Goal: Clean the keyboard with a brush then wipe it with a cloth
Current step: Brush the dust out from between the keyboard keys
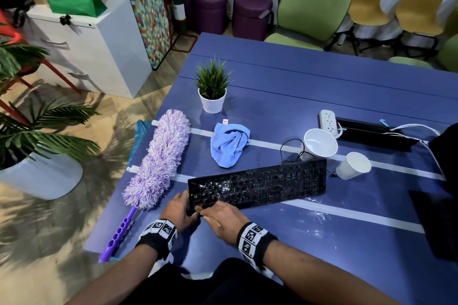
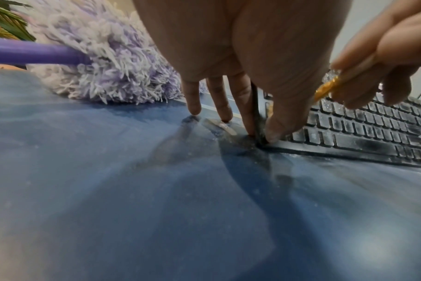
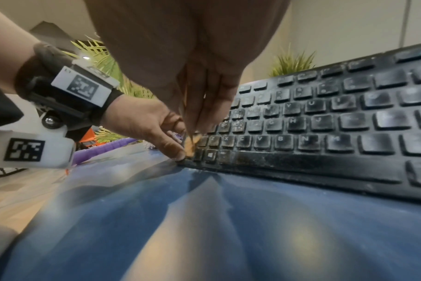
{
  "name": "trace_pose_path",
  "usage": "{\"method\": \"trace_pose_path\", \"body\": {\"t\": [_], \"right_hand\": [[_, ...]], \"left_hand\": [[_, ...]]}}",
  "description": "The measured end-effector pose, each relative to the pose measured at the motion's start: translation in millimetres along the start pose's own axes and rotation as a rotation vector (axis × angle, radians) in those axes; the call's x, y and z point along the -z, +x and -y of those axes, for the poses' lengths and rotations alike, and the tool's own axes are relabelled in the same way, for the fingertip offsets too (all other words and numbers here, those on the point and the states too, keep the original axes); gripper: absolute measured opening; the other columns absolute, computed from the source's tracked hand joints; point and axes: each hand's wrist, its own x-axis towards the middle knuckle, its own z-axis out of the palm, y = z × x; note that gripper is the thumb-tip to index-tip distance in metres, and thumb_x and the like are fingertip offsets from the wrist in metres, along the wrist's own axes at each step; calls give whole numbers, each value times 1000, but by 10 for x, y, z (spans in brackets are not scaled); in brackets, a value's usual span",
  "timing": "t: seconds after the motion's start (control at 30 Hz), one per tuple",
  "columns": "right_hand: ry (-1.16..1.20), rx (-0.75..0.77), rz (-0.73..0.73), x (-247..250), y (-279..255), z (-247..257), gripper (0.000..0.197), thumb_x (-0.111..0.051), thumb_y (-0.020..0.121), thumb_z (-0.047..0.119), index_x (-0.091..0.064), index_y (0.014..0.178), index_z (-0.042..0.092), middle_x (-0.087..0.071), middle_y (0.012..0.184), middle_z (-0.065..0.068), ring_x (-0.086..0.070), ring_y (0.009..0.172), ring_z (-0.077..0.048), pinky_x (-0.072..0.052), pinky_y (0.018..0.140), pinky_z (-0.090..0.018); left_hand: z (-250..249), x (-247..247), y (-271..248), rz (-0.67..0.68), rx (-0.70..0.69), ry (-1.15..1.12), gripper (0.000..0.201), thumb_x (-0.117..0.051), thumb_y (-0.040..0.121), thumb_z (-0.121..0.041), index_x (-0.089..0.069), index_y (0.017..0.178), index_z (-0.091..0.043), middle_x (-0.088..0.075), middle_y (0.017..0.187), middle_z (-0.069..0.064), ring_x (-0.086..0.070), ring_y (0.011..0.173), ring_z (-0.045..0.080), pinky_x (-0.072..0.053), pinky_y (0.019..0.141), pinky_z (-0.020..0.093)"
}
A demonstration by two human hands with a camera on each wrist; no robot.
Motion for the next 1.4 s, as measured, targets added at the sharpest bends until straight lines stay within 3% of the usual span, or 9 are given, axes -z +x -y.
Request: {"method": "trace_pose_path", "body": {"t": [0.1,0.27,0.43,0.5,0.7,1.0,1.1,1.2,1.4], "right_hand": [[20,-35,23,78,-94,-77,28,-45,94,20,-64,114,12,-70,100,-12,-56,88,-27,-47,83,-34],[-63,-127,-120,163,-350,-275,24,-51,85,17,-66,102,11,-67,78,-5,-54,72,-20,-53,73,-33],[-7,-88,54,105,-246,-179,33,-39,92,22,-63,113,11,-69,102,-11,-56,90,-26,-48,86,-34],[-27,-117,127,83,-190,-142,37,-34,91,27,-63,109,11,-69,102,-13,-57,90,-28,-49,84,-40],[-2,-133,148,20,-201,-137,33,-35,92,26,-62,107,13,-69,98,-13,-54,89,-26,-48,82,-40],[86,-155,-11,19,-217,-135,29,-44,96,20,-63,117,12,-69,103,-14,-56,93,-27,-47,86,-35],[64,-169,37,37,-227,-156,33,-42,95,22,-64,119,14,-70,106,-13,-58,95,-27,-47,89,-35],[35,-165,-108,78,-285,-216,31,-45,94,19,-66,116,12,-72,100,-10,-59,89,-25,-46,87,-31],[27,-215,-54,150,-308,-254,32,-44,94,21,-65,118,17,-71,107,-7,-59,96,-23,-46,89,-30]], "left_hand": [[-7,4,6,21,5,18,57,-70,70,-34,-46,118,-15,-57,104,9,-58,99,28,-48,88,33],[-4,10,-7,22,4,29,58,-70,71,-35,-45,120,-17,-56,104,8,-58,97,27,-48,88,32],[-2,10,-2,22,6,20,59,-71,71,-34,-45,121,-16,-56,104,9,-58,98,28,-48,88,33],[-4,7,-4,23,8,21,59,-71,71,-34,-44,121,-16,-56,103,8,-58,98,27,-48,88,33],[-1,8,-6,28,14,25,60,-70,71,-34,-43,122,-18,-56,104,8,-57,98,27,-48,89,34],[27,-31,16,15,-7,-6,60,-70,68,-33,-46,120,-16,-53,94,4,-57,97,29,-47,85,33],[35,-30,17,14,1,0,60,-72,69,-32,-45,121,-17,-52,97,4,-57,97,28,-48,87,33],[46,-34,24,19,-9,13,62,-72,69,-35,-44,123,-19,-55,100,6,-57,96,28,-48,87,34],[59,-31,30,27,-6,21,62,-71,69,-38,-45,121,-20,-52,95,3,-57,95,29,-49,85,35]]}}
